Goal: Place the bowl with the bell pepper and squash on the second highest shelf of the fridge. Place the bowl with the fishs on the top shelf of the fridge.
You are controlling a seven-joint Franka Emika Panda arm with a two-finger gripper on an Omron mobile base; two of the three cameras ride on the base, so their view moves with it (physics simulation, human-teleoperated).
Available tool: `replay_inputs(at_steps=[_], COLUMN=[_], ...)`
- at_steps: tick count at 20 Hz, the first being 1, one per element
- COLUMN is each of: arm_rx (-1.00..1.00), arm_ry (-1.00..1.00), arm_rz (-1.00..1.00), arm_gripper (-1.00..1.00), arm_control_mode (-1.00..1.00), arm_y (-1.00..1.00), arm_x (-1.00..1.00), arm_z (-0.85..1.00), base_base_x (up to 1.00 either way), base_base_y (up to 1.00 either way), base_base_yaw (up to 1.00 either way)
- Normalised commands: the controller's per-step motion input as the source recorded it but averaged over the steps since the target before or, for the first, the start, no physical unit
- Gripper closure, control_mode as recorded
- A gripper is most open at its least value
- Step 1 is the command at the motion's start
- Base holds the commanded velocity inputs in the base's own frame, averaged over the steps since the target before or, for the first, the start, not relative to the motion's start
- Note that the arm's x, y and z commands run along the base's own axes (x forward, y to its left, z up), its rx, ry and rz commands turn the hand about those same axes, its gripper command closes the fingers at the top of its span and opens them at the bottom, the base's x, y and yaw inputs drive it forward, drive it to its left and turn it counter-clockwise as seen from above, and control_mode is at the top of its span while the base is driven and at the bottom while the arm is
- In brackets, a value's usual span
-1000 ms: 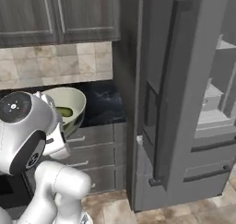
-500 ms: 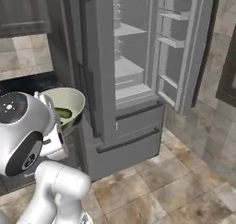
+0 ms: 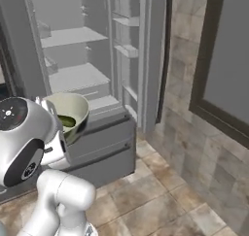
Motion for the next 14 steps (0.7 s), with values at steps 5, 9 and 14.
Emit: replay_inputs(at_steps=[5,9,14], arm_rx=[0.00,0.00,0.00], arm_ry=[0.00,0.00,0.00], arm_rz=[0.00,0.00,0.00], arm_gripper=[1.00,1.00,1.00], arm_control_mode=[1.00,1.00,1.00], arm_y=[0.00,0.00,0.00], arm_x=[0.00,0.00,0.00], arm_z=[0.00,0.00,0.00], base_base_x=[0.54,0.03,0.02], base_base_y=[-1.00,-0.68,-0.60], base_base_yaw=[0.33,0.74,0.82])
